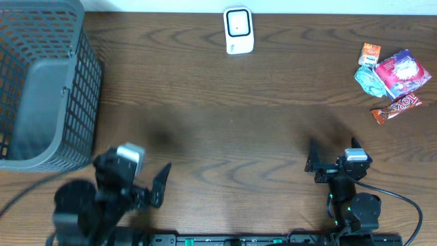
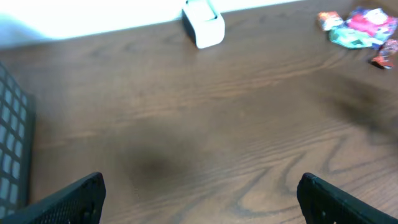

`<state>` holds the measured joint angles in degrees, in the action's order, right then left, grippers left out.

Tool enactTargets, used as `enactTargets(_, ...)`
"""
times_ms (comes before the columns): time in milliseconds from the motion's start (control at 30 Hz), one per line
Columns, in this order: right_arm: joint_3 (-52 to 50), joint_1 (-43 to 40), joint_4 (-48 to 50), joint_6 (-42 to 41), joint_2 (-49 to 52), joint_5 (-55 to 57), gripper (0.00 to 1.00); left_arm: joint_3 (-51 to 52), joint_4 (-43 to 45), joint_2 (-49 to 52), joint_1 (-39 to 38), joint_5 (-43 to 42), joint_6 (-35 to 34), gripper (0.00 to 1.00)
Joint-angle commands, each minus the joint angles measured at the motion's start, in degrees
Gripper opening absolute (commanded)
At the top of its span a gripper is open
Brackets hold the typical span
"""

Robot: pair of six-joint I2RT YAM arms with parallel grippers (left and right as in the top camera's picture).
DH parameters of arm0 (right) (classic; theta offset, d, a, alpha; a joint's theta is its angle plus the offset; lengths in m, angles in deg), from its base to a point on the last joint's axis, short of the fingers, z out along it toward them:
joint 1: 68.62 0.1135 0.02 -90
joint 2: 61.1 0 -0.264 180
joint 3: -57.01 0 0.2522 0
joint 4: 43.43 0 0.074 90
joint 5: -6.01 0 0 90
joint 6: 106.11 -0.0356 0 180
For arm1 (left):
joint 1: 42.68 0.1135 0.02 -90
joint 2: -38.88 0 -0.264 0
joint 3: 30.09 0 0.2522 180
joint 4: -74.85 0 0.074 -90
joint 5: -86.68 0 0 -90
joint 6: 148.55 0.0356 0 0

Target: Scan the item barcode

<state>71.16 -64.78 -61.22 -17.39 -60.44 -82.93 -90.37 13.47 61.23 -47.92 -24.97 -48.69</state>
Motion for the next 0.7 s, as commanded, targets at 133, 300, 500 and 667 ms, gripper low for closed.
enactTargets(133, -0.07, -0.2, -0.26, -0.83, -0.35, -0.09, 0.99, 1.31, -0.37, -11.21, 0.2, -2.1, 3.19, 0.98)
enactTargets(300, -0.07, -0.2, -0.26, -0.83, -0.35, -0.07, 0.99, 1.31, -1.62, -14.1, 0.2, -2.14, 3.19, 0.98)
enactTargets(500, -0.07, -0.2, -0.26, -0.83, -0.35, -0.07, 0.99, 2.36, -1.97, -13.99, 0.2, -2.12, 5.84, 0.98)
enactTargets(667, -0.07, -0.2, -0.26, -0.83, -0.35, -0.09, 0.99, 6.21, 1.97, -14.01, 0.2, -2.12, 8.79, 0.98)
